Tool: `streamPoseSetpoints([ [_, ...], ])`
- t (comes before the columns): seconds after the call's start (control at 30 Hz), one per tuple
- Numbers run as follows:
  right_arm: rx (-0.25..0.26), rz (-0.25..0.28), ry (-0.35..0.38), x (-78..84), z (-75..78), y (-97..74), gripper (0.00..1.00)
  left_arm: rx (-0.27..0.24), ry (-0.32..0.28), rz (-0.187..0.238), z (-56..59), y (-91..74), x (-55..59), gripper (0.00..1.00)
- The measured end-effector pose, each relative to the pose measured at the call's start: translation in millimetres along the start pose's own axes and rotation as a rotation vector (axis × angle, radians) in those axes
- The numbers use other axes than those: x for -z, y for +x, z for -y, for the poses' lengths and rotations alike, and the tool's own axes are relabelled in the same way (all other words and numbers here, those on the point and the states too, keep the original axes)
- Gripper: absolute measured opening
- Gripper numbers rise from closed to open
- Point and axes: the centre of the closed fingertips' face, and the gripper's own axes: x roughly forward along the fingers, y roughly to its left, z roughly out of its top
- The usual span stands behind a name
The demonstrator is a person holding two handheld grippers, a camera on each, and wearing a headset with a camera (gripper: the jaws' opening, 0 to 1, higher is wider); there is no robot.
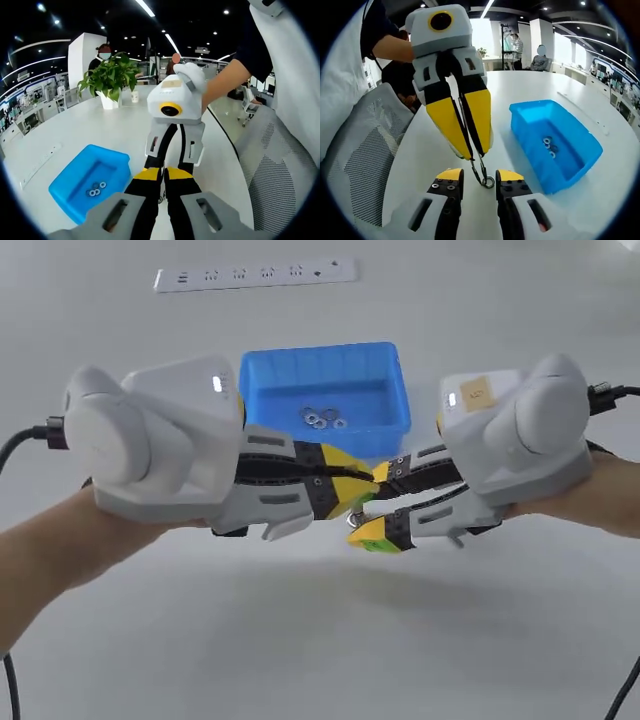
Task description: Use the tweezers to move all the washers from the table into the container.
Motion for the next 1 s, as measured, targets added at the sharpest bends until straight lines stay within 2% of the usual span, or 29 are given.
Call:
streamPoseSetpoints([
  [0.13,-0.008,0.004,-0.007,-3.4,0.9,2.2,0.22,0.003,0.006,-0.003,0.8,0.3,0.1,0.07],
  [0.27,-0.019,-0.019,-0.023,-1.1,1.8,5.0,0.17,0.005,0.006,-0.003,1.6,0.5,0.0,0.07],
  [0.43,-0.042,-0.023,-0.028,-2.3,-1.3,6.9,0.13,-0.001,0.010,-0.004,-0.5,-0.4,1.0,0.07],
  [0.7,-0.038,-0.037,-0.086,-0.9,-0.6,7.1,0.11,-0.007,0.016,-0.007,-3.2,-0.2,1.7,0.07],
  [0.87,-0.034,-0.028,-0.086,-0.6,-0.3,6.6,0.10,-0.011,0.018,-0.014,-4.7,0.7,1.6,0.07],
  [0.93,-0.040,-0.027,-0.088,-0.5,-2.0,6.5,0.10,-0.010,-0.018,-0.009,-4.5,0.8,1.4,0.07],
  [1.0,-0.034,-0.024,-0.091,-0.5,-1.5,6.4,0.10,-0.015,-0.024,-0.003,-5.1,0.5,1.3,0.07],
])
